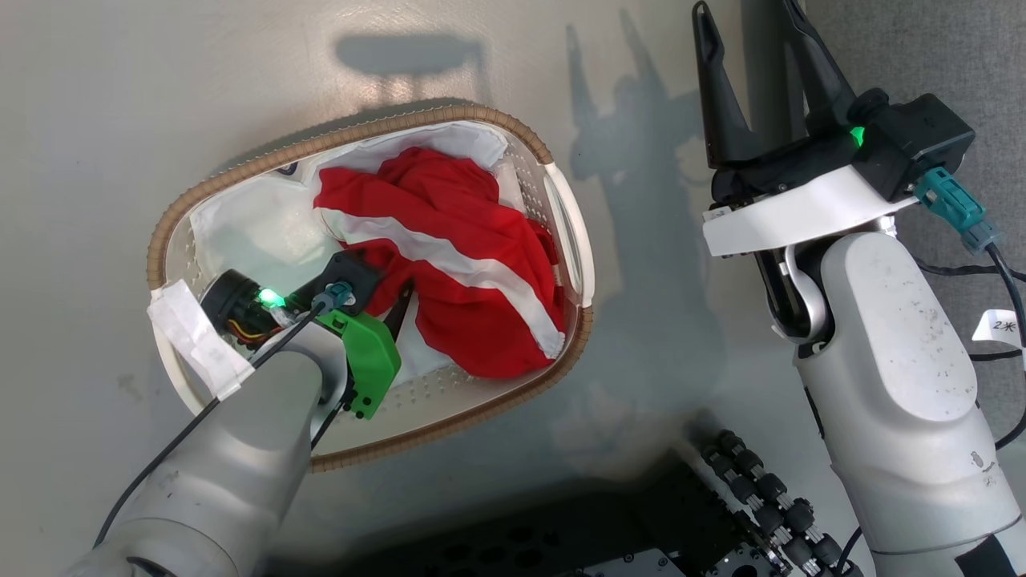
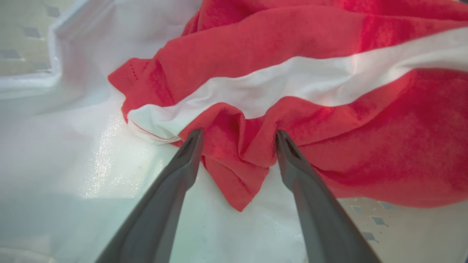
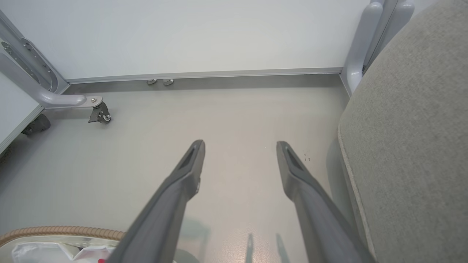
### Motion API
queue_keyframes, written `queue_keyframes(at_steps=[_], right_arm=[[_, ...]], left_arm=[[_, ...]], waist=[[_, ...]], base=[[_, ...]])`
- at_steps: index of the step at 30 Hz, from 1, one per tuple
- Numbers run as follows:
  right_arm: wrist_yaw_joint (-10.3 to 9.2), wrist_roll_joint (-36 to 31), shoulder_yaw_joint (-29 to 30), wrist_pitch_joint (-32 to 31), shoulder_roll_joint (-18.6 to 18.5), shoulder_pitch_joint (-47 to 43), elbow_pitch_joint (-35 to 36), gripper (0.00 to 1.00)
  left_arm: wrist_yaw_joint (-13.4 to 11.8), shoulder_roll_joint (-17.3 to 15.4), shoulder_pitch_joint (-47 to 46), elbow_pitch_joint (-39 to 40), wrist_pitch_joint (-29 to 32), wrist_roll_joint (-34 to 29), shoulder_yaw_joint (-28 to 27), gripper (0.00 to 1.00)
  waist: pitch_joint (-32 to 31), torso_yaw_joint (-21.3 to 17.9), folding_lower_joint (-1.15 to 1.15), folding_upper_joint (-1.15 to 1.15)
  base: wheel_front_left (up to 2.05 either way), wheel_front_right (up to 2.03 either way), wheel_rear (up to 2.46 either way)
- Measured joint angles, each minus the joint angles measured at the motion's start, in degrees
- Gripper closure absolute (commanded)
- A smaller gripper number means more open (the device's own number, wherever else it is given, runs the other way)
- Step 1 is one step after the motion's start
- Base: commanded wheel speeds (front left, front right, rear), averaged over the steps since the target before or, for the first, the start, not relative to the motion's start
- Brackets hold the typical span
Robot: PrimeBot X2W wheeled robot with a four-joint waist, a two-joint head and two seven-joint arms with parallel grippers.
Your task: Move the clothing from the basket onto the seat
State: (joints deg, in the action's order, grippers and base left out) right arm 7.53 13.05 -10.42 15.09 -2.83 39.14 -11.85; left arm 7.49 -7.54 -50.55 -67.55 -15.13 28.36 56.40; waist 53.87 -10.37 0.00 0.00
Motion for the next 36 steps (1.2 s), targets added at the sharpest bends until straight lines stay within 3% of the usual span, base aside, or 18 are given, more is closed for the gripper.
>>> queue_keyframes(at_steps=[21,36], right_arm=[[0.00,0.0,-0.2,0.0,0.0,0.0,0.9,0.00],[0.00,0.1,-0.9,0.0,0.0,0.2,3.2,0.00]], left_arm=[[0.0,1.6,-3.4,-1.3,0.5,8.9,9.4,0.00],[0.0,2.7,-5.4,-3.7,1.0,13.0,12.2,0.00]], waist=[[3.0,-0.4,0.00,0.00],[4.5,-0.5,0.00,0.00]], base=[[0.00,0.00,0.00],[0.00,0.00,0.00]])
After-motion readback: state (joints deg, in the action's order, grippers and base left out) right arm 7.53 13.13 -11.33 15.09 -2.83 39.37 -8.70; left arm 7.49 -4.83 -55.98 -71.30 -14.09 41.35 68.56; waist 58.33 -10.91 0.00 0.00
